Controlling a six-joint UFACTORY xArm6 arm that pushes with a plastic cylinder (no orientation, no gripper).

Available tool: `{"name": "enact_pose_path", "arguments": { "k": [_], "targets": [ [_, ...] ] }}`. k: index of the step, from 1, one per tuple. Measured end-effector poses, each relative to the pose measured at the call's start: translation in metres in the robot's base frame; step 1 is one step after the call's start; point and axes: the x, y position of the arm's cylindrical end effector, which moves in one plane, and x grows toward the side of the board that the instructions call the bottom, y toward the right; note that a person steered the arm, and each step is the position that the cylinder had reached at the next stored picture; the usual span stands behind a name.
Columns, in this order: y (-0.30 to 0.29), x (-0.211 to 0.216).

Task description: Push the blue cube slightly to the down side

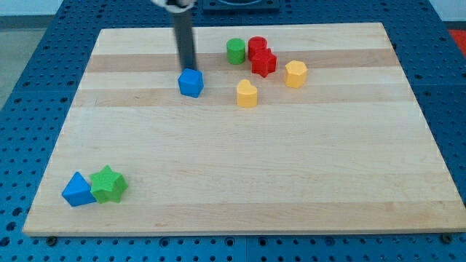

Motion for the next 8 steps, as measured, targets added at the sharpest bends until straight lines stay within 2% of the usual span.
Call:
{"name": "enact_pose_path", "arguments": {
  "k": [1,2,3,4,5,7,8],
  "targets": [
    [-0.036,0.045],
    [-0.037,0.029],
    [-0.014,-0.016],
    [0.035,-0.023],
    [0.041,0.001],
    [-0.058,0.08],
    [-0.059,0.084]
  ]
}}
